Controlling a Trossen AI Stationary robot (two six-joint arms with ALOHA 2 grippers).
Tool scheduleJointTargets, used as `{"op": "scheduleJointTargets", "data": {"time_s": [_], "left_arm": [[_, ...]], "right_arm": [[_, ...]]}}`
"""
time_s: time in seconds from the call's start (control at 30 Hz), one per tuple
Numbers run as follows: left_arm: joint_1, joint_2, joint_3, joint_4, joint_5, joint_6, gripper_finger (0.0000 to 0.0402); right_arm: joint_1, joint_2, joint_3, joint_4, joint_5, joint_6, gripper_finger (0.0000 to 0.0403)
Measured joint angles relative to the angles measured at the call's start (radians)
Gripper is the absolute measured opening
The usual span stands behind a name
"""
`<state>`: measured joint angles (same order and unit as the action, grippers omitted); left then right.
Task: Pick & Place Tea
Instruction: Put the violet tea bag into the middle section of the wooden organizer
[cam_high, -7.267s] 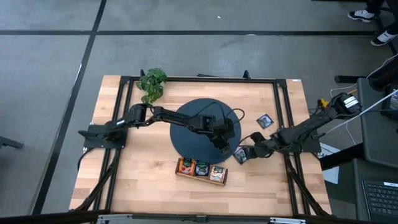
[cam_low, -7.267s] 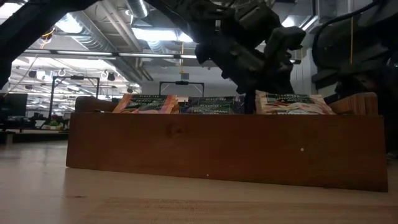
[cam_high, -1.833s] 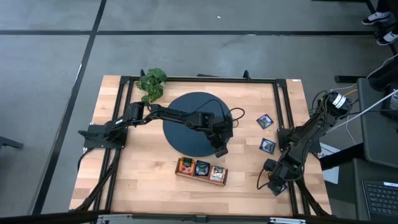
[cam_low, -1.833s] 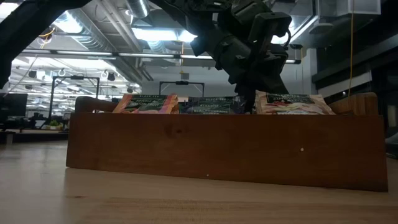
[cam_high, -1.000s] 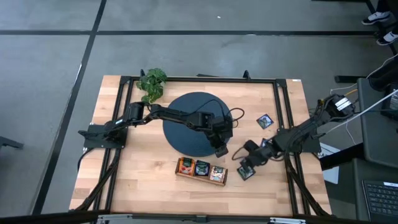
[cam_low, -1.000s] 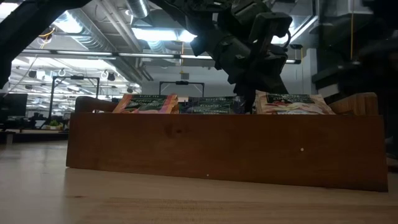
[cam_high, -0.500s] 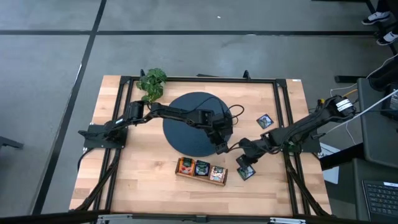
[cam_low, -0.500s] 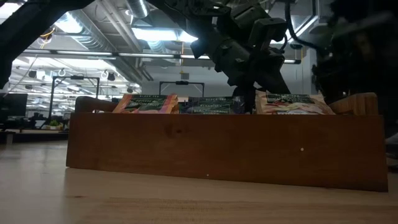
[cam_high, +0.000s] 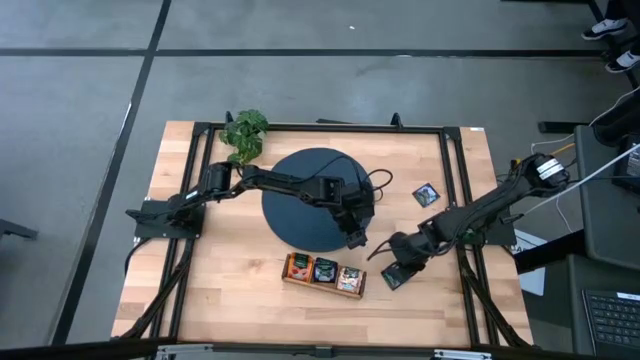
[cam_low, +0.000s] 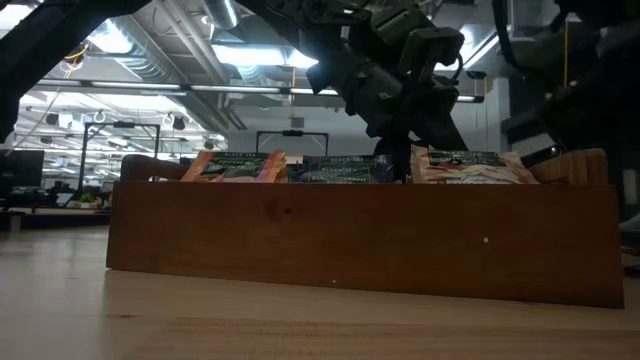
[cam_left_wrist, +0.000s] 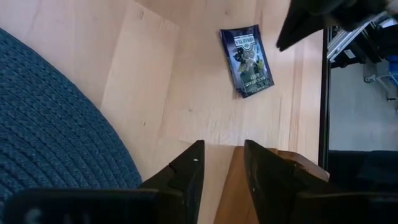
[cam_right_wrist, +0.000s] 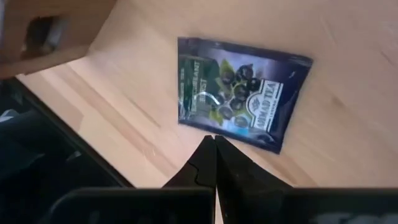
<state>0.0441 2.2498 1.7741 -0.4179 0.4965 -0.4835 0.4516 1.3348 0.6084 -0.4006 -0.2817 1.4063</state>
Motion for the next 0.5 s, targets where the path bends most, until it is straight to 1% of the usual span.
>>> {"op": "scheduleJointTargets", "data": {"time_s": [0.2, 0.3, 0.4, 0.5], "left_arm": [[-0.003, 0.000, 0.000, 0.000, 0.002, 0.000, 0.0111], [-0.003, 0.000, 0.000, 0.000, 0.003, 0.000, 0.0109], [-0.003, 0.000, 0.000, -0.001, 0.003, -0.001, 0.0109], [-0.003, 0.000, 0.000, -0.002, 0.003, 0.000, 0.0112]], "right_arm": [[0.011, 0.108, -0.010, 0.100, -0.006, -0.002, 0.0000], [0.012, 0.165, -0.009, 0.119, 0.004, -0.001, 0.0000], [0.013, 0.194, -0.006, 0.171, 0.073, -0.015, 0.0000], [0.012, 0.206, -0.006, 0.226, 0.181, -0.072, 0.0000]]}}
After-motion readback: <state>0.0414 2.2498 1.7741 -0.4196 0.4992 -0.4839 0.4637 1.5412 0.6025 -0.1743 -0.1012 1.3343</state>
